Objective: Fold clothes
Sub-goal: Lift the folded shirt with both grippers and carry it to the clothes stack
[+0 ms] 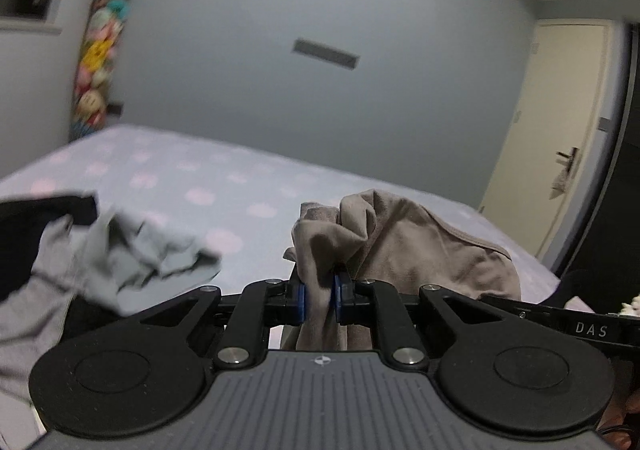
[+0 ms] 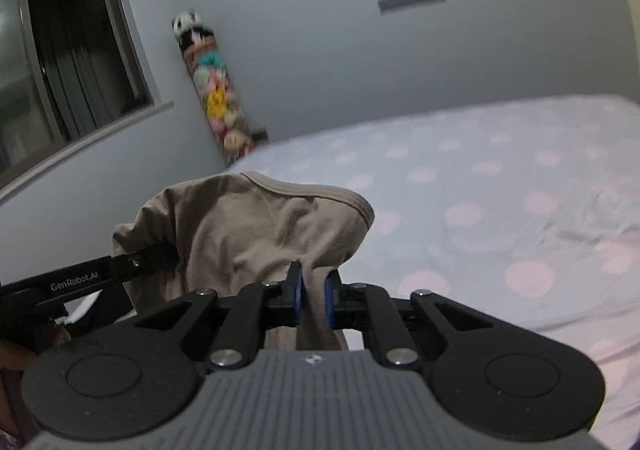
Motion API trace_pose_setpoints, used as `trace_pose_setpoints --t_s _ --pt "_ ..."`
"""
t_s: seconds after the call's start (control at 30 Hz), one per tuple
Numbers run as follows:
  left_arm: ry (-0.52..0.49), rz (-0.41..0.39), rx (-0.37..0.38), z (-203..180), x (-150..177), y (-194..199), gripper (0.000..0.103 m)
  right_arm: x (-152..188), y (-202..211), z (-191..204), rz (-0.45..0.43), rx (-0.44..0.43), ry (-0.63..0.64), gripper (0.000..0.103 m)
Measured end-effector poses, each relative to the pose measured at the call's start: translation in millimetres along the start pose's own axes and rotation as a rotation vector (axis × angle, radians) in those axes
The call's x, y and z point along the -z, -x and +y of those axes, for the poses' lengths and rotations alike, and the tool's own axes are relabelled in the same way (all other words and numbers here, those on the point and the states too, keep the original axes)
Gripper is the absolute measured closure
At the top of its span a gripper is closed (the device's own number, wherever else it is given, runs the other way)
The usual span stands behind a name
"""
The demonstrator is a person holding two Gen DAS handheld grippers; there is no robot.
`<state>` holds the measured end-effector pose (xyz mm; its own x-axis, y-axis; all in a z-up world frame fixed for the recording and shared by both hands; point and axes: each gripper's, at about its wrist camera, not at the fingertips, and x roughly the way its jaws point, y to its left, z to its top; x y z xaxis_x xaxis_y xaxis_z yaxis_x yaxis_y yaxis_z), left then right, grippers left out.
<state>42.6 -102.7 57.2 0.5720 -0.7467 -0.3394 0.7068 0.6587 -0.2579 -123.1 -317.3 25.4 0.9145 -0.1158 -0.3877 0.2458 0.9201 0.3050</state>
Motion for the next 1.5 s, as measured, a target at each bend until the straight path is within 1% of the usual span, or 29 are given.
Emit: trace_pose_setpoints --t_s 0.13,0.27,0.47,0.63,0.77,0.93,1.03,1.13,1.23,1.3,1.4,1.5 --pt "-0.056 -0.049 0.082 -49.5 -23.3 10.9 0.092 -22.2 52.2 -17.1 -0.101 0.034 0.017 0.091" --pt "-0.112 -0.070 0.200 -111.1 -41.9 13.6 0.092 -45.3 112.8 -50.2 -0.183 0.085 0.013 0.091" --pt "-0.154 -0.068 0.409 -203.2 -59.6 11.0 0.092 -71.5 211.3 -106.1 -0.274 0.195 0.004 0.091" --pt "-0.190 -0.048 0.575 -277.0 -62.0 8.0 0.092 -86.1 297.3 -145.4 -0.328 0.299 0.021 0.091" --pt "-0.231 -0.025 0.694 -336.1 -58.9 7.7 0.092 -90.8 360.3 -172.4 -0.341 0.388 0.039 0.091" --pt "-0.273 0.024 0.828 -406.9 -46.2 14.2 0.092 -93.7 429.2 -206.7 -0.330 0.512 0.045 0.091" --pt "-0.273 0.077 0.904 -443.3 -33.3 14.2 0.093 -97.3 465.8 -227.1 -0.309 0.586 0.040 0.091" --pt "-0.262 0.142 0.972 -474.3 -15.6 10.1 0.093 -102.6 492.0 -246.5 -0.255 0.653 0.059 0.091" --pt "-0.240 0.199 1.005 -498.2 3.7 -0.8 0.093 -108.3 508.5 -267.1 -0.196 0.697 0.083 0.090" --pt "-0.235 0.230 1.002 -506.3 17.0 -12.5 0.093 -110.5 503.8 -289.5 -0.166 0.701 0.075 0.090" --pt "-0.260 0.267 0.950 -515.3 33.6 -35.5 0.095 -113.7 495.3 -323.1 -0.122 0.707 0.063 0.090" --pt "-0.249 0.330 0.878 -515.3 44.8 -61.8 0.098 -116.4 455.9 -358.8 -0.074 0.683 0.043 0.090"
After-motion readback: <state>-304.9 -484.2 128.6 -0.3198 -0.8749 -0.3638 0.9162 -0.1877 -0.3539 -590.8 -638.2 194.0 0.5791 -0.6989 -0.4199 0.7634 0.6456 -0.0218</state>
